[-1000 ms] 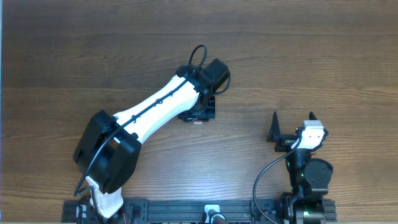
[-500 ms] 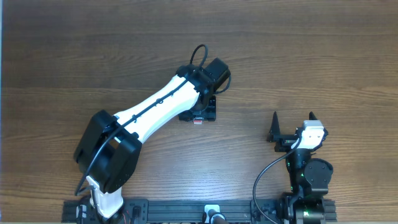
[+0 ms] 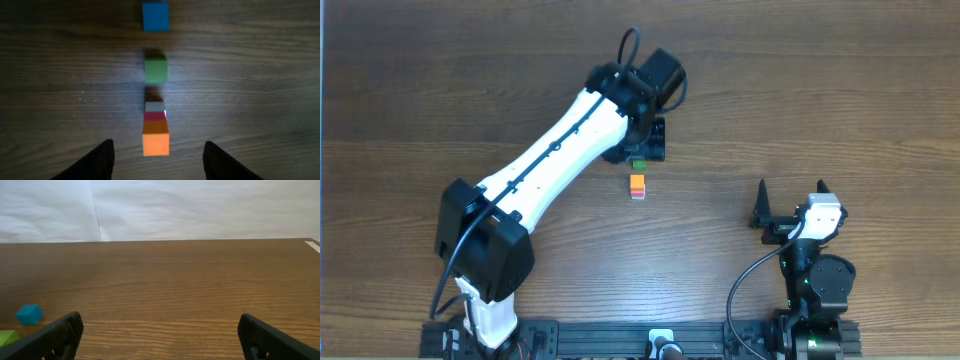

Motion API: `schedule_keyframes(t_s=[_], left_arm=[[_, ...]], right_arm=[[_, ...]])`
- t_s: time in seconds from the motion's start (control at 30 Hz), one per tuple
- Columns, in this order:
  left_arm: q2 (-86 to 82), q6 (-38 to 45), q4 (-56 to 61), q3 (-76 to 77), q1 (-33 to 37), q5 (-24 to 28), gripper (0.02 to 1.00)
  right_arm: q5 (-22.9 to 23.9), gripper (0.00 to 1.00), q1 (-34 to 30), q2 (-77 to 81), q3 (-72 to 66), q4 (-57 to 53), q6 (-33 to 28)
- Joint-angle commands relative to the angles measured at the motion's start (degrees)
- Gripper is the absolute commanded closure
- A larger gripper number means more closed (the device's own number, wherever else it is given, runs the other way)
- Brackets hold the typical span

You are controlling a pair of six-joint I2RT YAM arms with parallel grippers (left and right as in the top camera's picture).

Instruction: Stack Cubes

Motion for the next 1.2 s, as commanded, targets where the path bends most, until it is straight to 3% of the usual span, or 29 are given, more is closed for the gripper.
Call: schedule_keyframes(t_s=[0.03,0.13,0.2,0.33,0.43,0.63,0.93,1.1,1.2], left_arm=[[0.2,1.9,-1.0,0.9,0.8,-2.0,0.312],[-0.4,1.9,-1.4,0.9,0.8,-4.0,0.187],[-1.5,1.9,-1.3,0.9,0.8,-4.5,0.029],[-6.1,1.9,-3.3,0.9,0.8,-9.4,0.018],[-15.1,-1.2,-9.6,0.9,0.8,-17.8,0.018],[-30.4,-8.1,-20.3,0.9,0.7,-27.9,0.020],[-51.7,-10.2,-24.1,-7.3,4.2,-28.6,0.018],[-66.2,-10.3,-19.9,-19.6,10.2,-27.5,0.018],[-73.2,-5.4,-13.6,-27.0,12.6,-25.5,0.018]], right_arm=[[-0.5,0.007,-0.3,-0.6,-0.4,0.1,-0.1],[-0.5,0.007,-0.3,-0.6,-0.4,0.1,-0.1],[-0.5,0.007,-0.3,-0.6,-0.4,0.1,-0.1],[-0.5,0.007,-0.3,-0.6,-0.4,0.1,-0.1],[-0.5,0.007,-0.3,-0.6,-0.4,0.1,-0.1],[-0.5,0.009,-0.3,-0.6,-0.4,0.1,-0.1],[-0.5,0.007,-0.3,-0.6,-0.4,0.1,-0.1],[-0.5,0.009,-0.3,-0.6,-0.4,0.1,-0.1],[-0.5,0.009,-0.3,-0.6,-0.4,0.1,-0.1]])
